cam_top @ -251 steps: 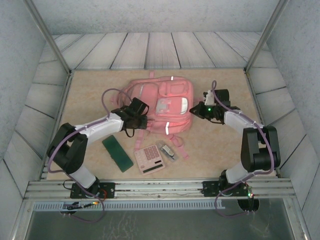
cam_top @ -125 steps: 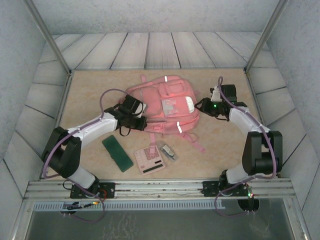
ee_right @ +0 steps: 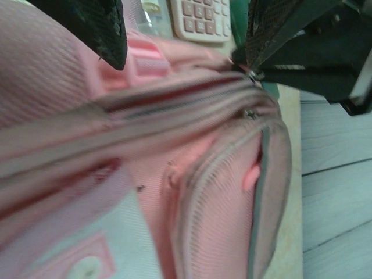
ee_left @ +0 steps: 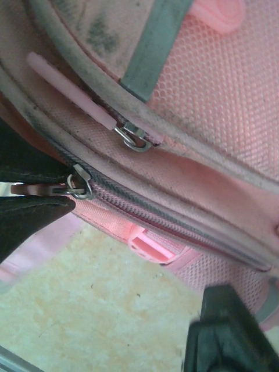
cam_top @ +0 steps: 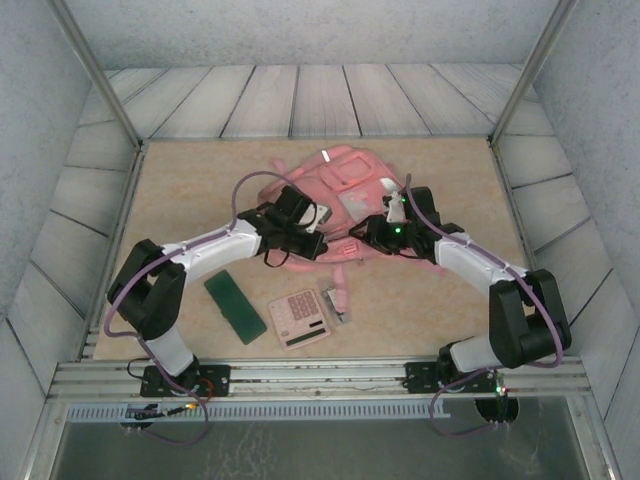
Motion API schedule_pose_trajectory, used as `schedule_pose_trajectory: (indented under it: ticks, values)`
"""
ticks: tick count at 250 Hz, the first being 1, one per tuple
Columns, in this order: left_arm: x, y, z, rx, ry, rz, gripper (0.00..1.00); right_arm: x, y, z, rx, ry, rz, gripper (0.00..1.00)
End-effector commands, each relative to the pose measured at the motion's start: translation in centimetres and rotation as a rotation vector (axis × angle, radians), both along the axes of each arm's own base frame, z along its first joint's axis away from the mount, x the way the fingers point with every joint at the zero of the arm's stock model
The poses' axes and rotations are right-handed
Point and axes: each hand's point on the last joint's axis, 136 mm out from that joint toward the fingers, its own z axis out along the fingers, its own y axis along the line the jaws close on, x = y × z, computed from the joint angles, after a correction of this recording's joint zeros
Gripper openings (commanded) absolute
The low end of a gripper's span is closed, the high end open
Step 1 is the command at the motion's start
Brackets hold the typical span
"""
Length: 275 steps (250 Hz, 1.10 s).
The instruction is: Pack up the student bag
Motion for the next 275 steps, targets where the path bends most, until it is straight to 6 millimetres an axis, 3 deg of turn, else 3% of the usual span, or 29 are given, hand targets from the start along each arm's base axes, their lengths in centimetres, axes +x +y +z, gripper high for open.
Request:
schedule_pose_trajectory:
  ticks: [1, 60, 106, 129, 179, 215, 275]
  values:
    - [1.0, -2.7, 2.2, -0.077, -0.067, -0.021, 0.0, 1.4, 0.3, -0.3, 0.074, 0.014, -0.095, 0.55]
    - [0.4, -4.3, 1.2, -0.023, -0.085, -0.047, 0.0, 1.6, 0.1, -1.7, 0.08, 0.043, -0.145, 0.54]
    - [0.5, -4.7, 1.5, -0.002, -0.119, -0.041, 0.0, 1.1, 0.0, -3.2, 0.051, 0.076, -0.148, 0.49]
    - [0.4, -4.9, 1.8, 0.005, -0.14, -0.054, 0.0, 1.1, 0.1, -3.9, 0.049, 0.086, -0.149, 0.43]
    - [-0.2, -4.8, 1.4, 0.022, -0.137, -0.075, 0.0, 1.5, 0.4, -4.5, 0.052, 0.081, -0.143, 0.17]
    - [0.0, -2.7, 1.4, 0.049, -0.176, 0.007, 0.0, 2.0, 0.0, -4.1, 0.02, 0.053, -0.144, 0.04]
    - [2.1, 5.7, -2.0, 0.228, -0.126, 0.29, 0.0, 2.8, -2.1, -1.5, -0.058, -0.029, -0.135, 0.0]
